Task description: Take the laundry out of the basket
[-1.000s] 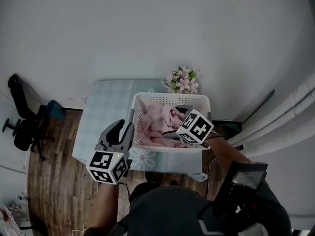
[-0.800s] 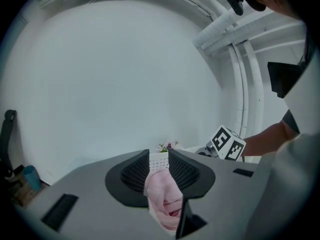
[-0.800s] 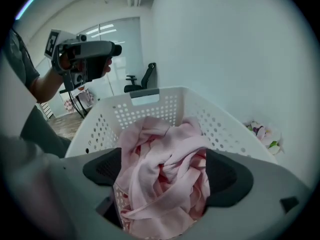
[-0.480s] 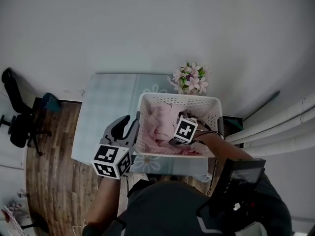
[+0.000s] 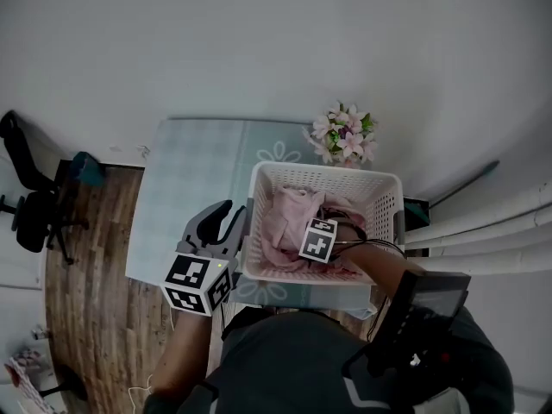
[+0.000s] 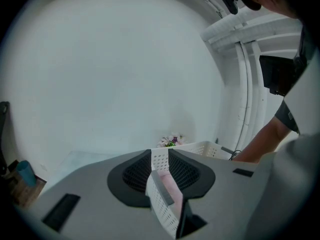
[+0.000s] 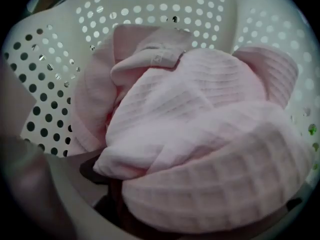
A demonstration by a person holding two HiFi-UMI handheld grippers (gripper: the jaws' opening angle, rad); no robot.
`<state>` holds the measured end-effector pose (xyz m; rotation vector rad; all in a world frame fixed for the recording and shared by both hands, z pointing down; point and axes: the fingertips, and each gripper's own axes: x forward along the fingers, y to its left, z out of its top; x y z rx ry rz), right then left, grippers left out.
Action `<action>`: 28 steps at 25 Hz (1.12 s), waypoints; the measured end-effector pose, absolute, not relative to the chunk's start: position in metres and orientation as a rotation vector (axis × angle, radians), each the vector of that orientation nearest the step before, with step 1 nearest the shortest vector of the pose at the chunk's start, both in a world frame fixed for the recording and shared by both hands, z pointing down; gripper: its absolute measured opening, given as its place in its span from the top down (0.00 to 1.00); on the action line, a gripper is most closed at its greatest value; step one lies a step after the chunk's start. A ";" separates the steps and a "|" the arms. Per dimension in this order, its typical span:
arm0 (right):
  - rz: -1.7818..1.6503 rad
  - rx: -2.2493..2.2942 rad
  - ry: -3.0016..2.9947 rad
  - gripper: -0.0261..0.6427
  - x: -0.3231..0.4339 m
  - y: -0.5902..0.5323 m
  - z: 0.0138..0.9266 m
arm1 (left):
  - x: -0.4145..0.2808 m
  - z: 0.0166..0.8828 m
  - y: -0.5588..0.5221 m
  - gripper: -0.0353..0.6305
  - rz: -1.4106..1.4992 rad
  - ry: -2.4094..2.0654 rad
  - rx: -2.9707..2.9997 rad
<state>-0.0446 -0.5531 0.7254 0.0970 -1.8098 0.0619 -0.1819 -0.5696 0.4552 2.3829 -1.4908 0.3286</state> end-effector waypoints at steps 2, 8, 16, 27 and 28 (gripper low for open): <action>0.041 0.117 -1.804 0.14 -0.045 -0.554 0.730 | -0.181 0.457 -0.573 0.79 0.330 -1.479 2.383; 0.013 0.165 -1.767 0.14 -0.044 -0.558 0.736 | -0.180 0.459 -0.578 0.79 0.321 -1.464 2.389; -0.061 0.216 -1.770 0.40 -0.044 -0.564 0.733 | -0.180 0.455 -0.576 0.79 0.298 -1.475 2.397; 0.018 0.287 -1.923 0.56 -0.047 -0.568 0.694 | -0.171 0.426 -0.545 0.79 0.255 -1.475 2.465; 0.026 0.304 -1.943 0.56 -0.048 -0.569 0.688 | -0.168 0.422 -0.541 0.79 0.238 -1.466 2.481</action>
